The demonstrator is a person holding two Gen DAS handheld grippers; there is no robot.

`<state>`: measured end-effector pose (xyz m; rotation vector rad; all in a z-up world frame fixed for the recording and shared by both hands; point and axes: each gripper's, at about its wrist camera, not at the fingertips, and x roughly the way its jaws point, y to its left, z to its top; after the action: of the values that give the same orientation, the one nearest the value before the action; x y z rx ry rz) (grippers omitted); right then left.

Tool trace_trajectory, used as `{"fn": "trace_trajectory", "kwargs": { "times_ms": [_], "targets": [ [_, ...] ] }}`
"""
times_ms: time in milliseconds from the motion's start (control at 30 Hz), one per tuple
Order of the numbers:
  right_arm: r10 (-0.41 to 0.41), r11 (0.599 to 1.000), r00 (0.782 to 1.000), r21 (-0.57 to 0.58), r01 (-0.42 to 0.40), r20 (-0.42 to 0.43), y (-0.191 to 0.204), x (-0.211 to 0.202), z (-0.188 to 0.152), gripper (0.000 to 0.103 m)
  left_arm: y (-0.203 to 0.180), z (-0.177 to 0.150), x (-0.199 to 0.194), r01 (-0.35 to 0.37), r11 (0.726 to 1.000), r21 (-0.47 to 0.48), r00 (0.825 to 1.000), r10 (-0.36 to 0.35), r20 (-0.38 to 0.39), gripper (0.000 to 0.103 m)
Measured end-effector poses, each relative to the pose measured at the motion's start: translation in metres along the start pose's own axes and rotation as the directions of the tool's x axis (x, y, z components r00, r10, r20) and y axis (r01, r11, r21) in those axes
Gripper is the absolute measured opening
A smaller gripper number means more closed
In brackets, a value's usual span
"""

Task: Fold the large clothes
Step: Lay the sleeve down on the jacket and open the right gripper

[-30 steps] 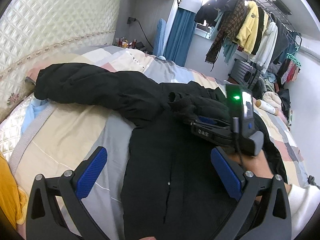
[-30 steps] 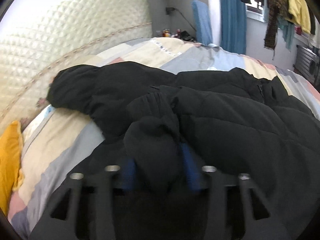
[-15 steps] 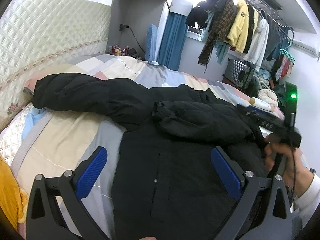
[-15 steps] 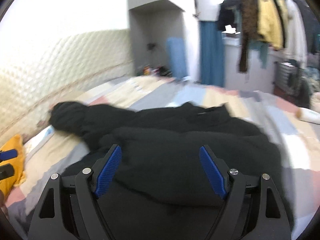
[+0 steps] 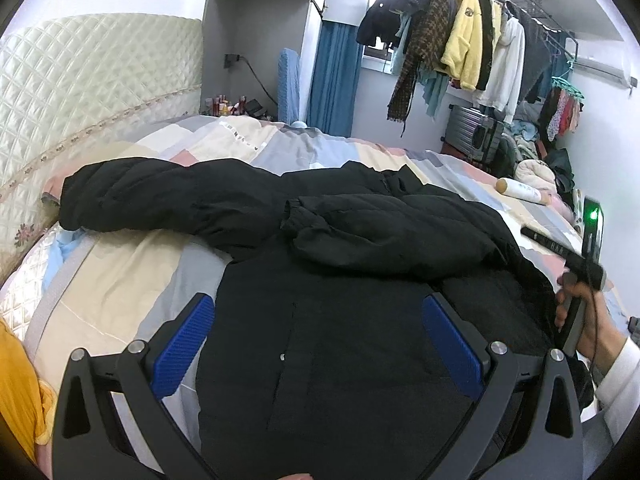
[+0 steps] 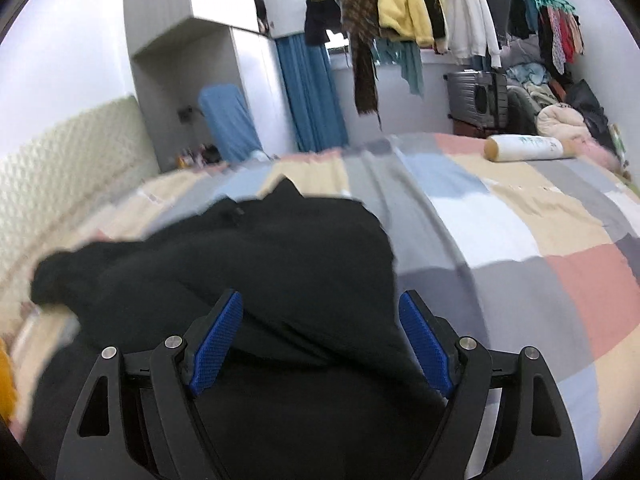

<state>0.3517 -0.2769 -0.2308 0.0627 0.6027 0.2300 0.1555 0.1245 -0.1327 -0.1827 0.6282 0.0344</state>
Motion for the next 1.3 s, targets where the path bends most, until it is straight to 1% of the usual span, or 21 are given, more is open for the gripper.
{"fn": "trace_trajectory", "kwargs": {
  "times_ms": [100,200,233,267,333,400,433,533,567,833,900,1067,1100,1133,1200,1300],
  "targets": [
    [-0.029,0.998,0.998,-0.056,0.026,-0.053,-0.002,0.014,-0.013,0.079,0.001,0.0,0.003,-0.004,1.0,-0.023,1.0,0.004,-0.016,0.103],
    [-0.029,0.997,0.996,-0.073,0.023,-0.079,-0.004,0.022,-0.022,0.076,0.001,0.001,0.005,-0.006,0.999,-0.034,1.0,0.005,-0.018,0.103],
    [-0.033,0.997,0.996,-0.076,0.027,-0.081,-0.003,0.024,-0.023,0.072,0.001,0.001,0.005,-0.005,1.0,-0.029,1.0,0.004,-0.016,0.103],
    [-0.038,0.997,0.996,-0.077,0.032,-0.082,-0.003,0.026,-0.024,0.07,0.001,0.001,0.006,-0.011,1.0,-0.024,1.0,0.01,-0.018,0.103],
    [-0.045,0.996,0.996,-0.08,0.039,-0.074,-0.001,0.028,-0.024,0.056,0.001,0.001,0.008,-0.019,1.0,-0.02,1.0,0.018,-0.024,0.103],
    [-0.042,0.996,0.997,-0.08,0.037,-0.057,-0.001,0.027,-0.022,0.048,0.0,0.001,0.012,-0.018,1.0,-0.018,0.999,0.017,-0.034,0.103],
    [-0.043,0.996,0.998,-0.078,0.039,-0.049,-0.001,0.025,-0.021,0.041,-0.002,0.001,0.013,-0.018,1.0,-0.017,0.999,0.017,-0.037,0.103],
    [-0.046,0.997,0.998,-0.058,0.044,-0.042,-0.005,0.025,-0.017,0.028,-0.004,0.0,0.017,-0.014,1.0,-0.016,0.999,0.013,-0.047,0.103],
    [-0.061,0.997,0.997,-0.049,0.059,-0.038,-0.008,0.025,-0.016,0.026,-0.005,0.0,0.018,-0.013,1.0,-0.017,0.999,0.013,-0.05,0.103],
    [-0.11,0.994,0.993,0.022,0.111,-0.047,-0.024,0.026,-0.012,0.024,-0.008,-0.001,0.018,-0.012,1.0,-0.008,0.999,0.012,-0.045,0.103],
    [-0.108,0.994,0.993,0.025,0.109,-0.054,-0.024,0.024,-0.012,0.024,-0.008,-0.001,0.018,-0.011,1.0,-0.011,0.999,0.01,-0.042,0.103],
    [-0.102,0.994,0.991,0.031,0.105,-0.081,-0.019,0.014,-0.011,0.028,-0.006,0.0,0.014,0.001,1.0,-0.016,1.0,-0.002,-0.028,0.103],
    [-0.092,0.995,0.992,0.034,0.095,-0.086,-0.016,0.009,-0.01,0.032,-0.006,0.0,0.012,0.005,1.0,-0.016,1.0,-0.005,-0.025,0.103],
    [-0.081,0.996,0.993,0.037,0.084,-0.085,-0.014,0.004,-0.009,0.038,-0.006,0.0,0.011,0.008,1.0,-0.017,1.0,-0.009,-0.02,0.103],
    [-0.063,0.997,0.995,0.05,0.067,-0.077,-0.009,-0.007,-0.007,0.039,-0.006,0.001,0.007,0.017,1.0,-0.021,1.0,-0.018,-0.013,0.103],
    [0.0,0.996,0.999,0.086,0.003,-0.044,0.003,-0.031,-0.001,0.039,-0.007,0.002,-0.001,0.04,0.999,-0.024,0.999,-0.04,0.008,0.103]
  ]
}}
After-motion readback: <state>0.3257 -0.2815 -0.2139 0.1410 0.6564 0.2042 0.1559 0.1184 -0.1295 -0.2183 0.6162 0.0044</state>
